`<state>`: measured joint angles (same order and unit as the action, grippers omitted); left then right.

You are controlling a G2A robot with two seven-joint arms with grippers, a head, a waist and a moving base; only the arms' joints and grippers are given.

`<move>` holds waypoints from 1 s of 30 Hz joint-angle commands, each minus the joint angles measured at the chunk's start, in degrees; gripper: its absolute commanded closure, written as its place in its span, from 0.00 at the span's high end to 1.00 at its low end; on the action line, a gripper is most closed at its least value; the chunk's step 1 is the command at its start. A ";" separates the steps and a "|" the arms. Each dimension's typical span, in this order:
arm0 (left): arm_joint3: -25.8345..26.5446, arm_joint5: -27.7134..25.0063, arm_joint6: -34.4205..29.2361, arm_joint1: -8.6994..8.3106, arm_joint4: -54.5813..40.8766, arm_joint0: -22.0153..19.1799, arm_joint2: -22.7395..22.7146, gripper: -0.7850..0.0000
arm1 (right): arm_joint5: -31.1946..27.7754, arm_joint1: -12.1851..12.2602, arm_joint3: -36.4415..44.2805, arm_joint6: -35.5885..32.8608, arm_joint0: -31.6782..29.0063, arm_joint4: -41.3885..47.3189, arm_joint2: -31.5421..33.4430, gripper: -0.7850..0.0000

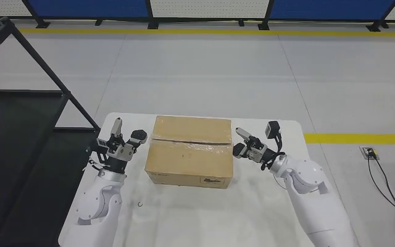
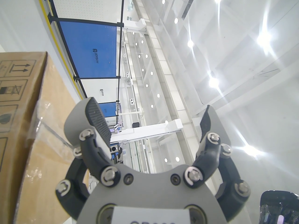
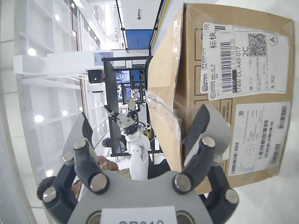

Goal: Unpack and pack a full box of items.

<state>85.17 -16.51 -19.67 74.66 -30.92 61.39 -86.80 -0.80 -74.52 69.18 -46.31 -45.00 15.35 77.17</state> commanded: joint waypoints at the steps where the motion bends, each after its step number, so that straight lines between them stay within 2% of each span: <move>1: 0.12 -0.10 0.22 -0.01 0.10 0.26 -0.11 1.00 | 0.03 -0.03 -1.05 -0.12 0.88 0.01 -0.49 1.00; 8: 0.46 -0.44 0.42 -0.02 -0.33 0.79 -0.51 1.00 | 0.31 -0.32 -4.61 0.10 3.85 0.04 -2.55 1.00; 15: 0.53 -0.37 0.46 -0.02 -0.58 0.86 -0.68 1.00 | 1.54 -0.64 -7.83 3.22 6.48 -1.16 -4.25 1.00; 19: 0.69 -0.54 0.48 -0.02 -0.76 0.95 -0.85 1.00 | -3.41 -0.47 -6.31 5.66 5.55 2.40 -1.67 1.00; 23: 1.04 -1.07 0.47 -0.03 -1.27 1.29 -1.21 1.00 | -6.44 -0.15 -0.72 3.20 3.24 4.17 -0.76 1.00; 26: 1.13 -1.48 0.37 -0.02 -1.59 1.54 -1.35 1.00 | -4.17 -0.26 1.08 2.23 3.78 2.87 -2.63 1.00; 30: 1.52 -2.19 0.14 -0.01 -2.26 2.15 -1.63 1.00 | -0.05 -1.02 -1.33 2.36 7.17 1.55 -6.82 1.00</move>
<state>86.53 -18.49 -19.45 74.65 -33.00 63.31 -88.33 -1.77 -75.30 68.94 -44.01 -38.92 16.83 71.50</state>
